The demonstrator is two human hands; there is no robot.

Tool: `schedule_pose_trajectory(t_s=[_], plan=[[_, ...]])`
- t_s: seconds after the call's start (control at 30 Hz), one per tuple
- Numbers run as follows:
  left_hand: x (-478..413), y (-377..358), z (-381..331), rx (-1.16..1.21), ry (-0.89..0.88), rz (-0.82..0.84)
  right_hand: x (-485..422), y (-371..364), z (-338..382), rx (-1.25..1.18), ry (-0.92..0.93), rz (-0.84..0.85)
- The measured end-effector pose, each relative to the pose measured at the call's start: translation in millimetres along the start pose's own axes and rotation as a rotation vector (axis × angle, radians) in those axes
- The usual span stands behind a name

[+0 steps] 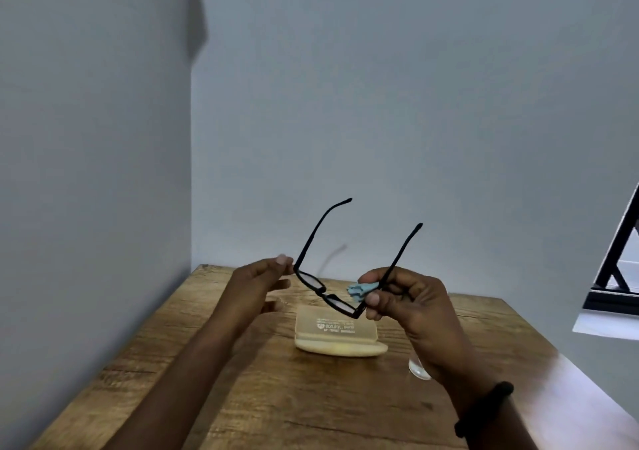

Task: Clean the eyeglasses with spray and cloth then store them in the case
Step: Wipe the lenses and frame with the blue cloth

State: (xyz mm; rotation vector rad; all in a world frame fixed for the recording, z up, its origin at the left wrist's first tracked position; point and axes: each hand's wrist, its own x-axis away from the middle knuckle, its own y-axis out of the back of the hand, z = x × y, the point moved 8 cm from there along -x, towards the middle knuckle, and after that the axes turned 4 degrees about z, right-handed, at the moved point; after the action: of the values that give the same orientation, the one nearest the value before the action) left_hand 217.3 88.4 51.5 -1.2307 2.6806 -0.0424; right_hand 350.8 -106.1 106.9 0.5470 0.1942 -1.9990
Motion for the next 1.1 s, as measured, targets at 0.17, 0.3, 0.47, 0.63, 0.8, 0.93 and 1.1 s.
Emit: schedule_pose_trajectory(t_s=[0.17, 0.3, 0.47, 0.63, 0.8, 0.93, 1.1], plan=[[-3, 0, 8, -0.010, 0.051, 0.043, 0, -1, -3, -0.028, -0.019, 0.030], [-2, 4, 7, 0.067, 0.080, 0.066, 0, 3, -5, -0.036, -0.041, 0.005], [-1, 14, -10, 0.082, -0.072, -0.102, 0, 26, -22, 0.016, -0.092, -0.279], [14, 40, -41, -0.135, -0.368, -0.437, 3, 32, -25, -0.148, -0.116, -0.370], [40, 15, -68, -0.422, -0.679, -0.475, 2, 5, -21, -0.461, -0.187, -0.237], [61, -22, -77, -0.679, -0.916, -0.432, 3, -14, -20, -0.481, -0.196, -0.165], [75, -48, -78, -0.878, -1.051, -0.360, 2, -31, -17, -0.459, -0.113, -0.112]])
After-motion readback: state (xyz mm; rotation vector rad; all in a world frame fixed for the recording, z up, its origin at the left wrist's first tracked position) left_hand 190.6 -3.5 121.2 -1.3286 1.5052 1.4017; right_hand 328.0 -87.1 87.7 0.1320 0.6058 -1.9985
